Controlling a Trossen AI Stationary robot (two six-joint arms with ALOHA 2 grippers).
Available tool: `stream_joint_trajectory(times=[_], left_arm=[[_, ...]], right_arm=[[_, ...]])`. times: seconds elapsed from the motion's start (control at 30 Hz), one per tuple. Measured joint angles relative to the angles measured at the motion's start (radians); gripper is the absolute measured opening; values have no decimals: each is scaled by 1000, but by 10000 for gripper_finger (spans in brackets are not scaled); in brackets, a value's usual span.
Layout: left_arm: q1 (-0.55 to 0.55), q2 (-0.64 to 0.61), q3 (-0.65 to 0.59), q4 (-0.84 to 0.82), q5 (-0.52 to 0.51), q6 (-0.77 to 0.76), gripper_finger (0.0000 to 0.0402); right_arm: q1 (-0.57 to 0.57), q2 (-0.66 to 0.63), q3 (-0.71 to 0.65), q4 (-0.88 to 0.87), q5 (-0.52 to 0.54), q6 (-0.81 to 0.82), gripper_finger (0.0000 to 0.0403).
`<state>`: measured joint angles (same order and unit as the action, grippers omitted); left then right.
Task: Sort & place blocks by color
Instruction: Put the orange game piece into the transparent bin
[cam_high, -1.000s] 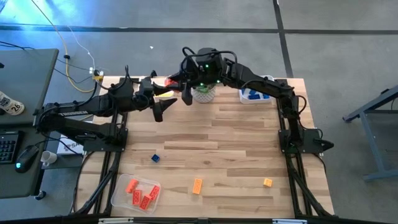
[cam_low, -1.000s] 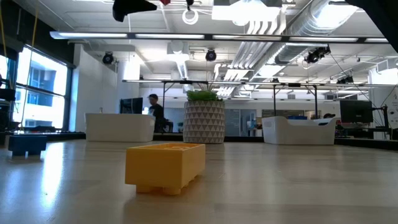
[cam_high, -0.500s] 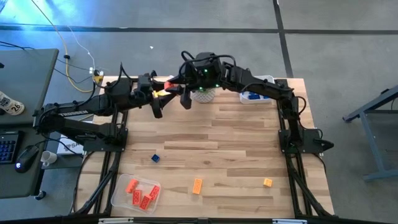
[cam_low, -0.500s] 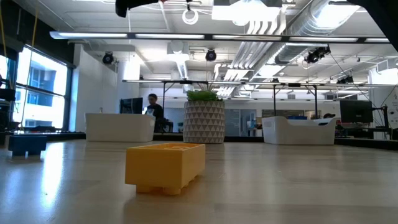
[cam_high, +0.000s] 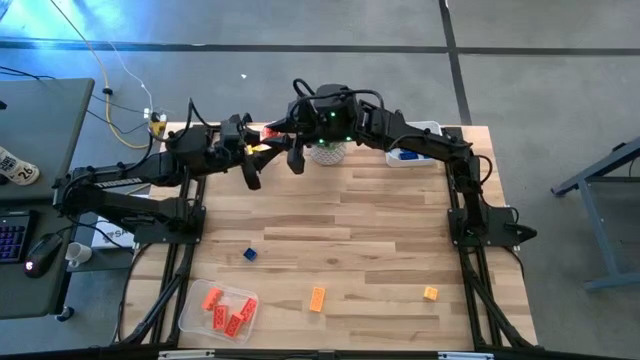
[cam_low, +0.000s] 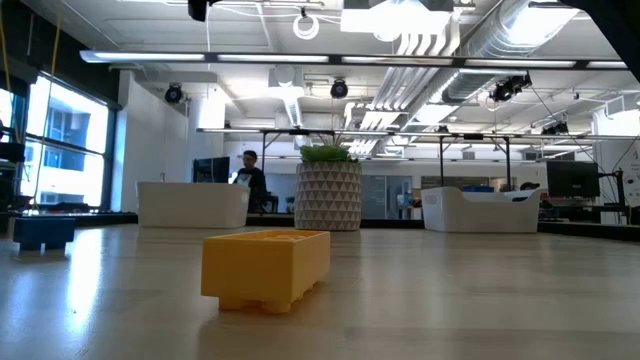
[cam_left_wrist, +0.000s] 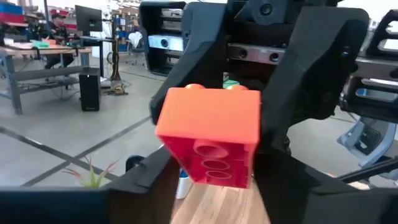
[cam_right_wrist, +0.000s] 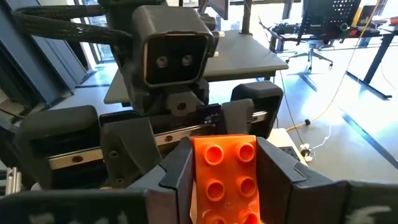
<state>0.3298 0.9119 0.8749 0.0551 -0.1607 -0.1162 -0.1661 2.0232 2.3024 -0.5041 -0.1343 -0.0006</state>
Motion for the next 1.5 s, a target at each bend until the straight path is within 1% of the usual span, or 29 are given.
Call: stream_joint_trajectory(times=[0.13, 0.23, 0.4, 0.47, 0.57, 0.67, 0.8, 0.93, 1.07, 1.23, 1.37, 1.5], left_arm=[[0, -2, 0, -9, 20, 18, 115], [0, -2, 0, -18, 40, 23, 110], [-3, 0, 0, -82, 39, 18, 110], [-9, 0, 0, -139, 38, -6, 110], [-28, -13, 0, -272, 54, -43, 110], [-59, -38, 0, -424, 104, -97, 110], [-122, -64, 0, -623, 188, -204, 110], [-224, -65, 0, -787, 273, -329, 110], [-377, -52, 0, -882, 309, -450, 110], [-580, -39, 0, -950, 311, -605, 110], [-727, -13, 0, -956, 314, -721, 110], [-848, 37, 0, -954, 354, -796, 110]], right_arm=[[0, -2, 0, -9, -22, -14, 117], [2, -3, 0, -21, -22, -12, 135], [2, 1, 0, -61, -14, 0, 183], [3, 1, 0, -74, -15, -1, 200], [3, 0, 0, -101, -16, -3, 216], [2, 0, 0, -129, -23, -5, 220], [2, 0, 0, -163, -24, -7, 221], [1, 0, 0, -169, -25, -7, 222], [1, 0, 0, -181, -25, -7, 222], [1, 0, 0, -223, -26, -7, 222], [1, 0, 0, -247, -26, -6, 222], [1, 0, 0, -256, -26, 0, 222]])
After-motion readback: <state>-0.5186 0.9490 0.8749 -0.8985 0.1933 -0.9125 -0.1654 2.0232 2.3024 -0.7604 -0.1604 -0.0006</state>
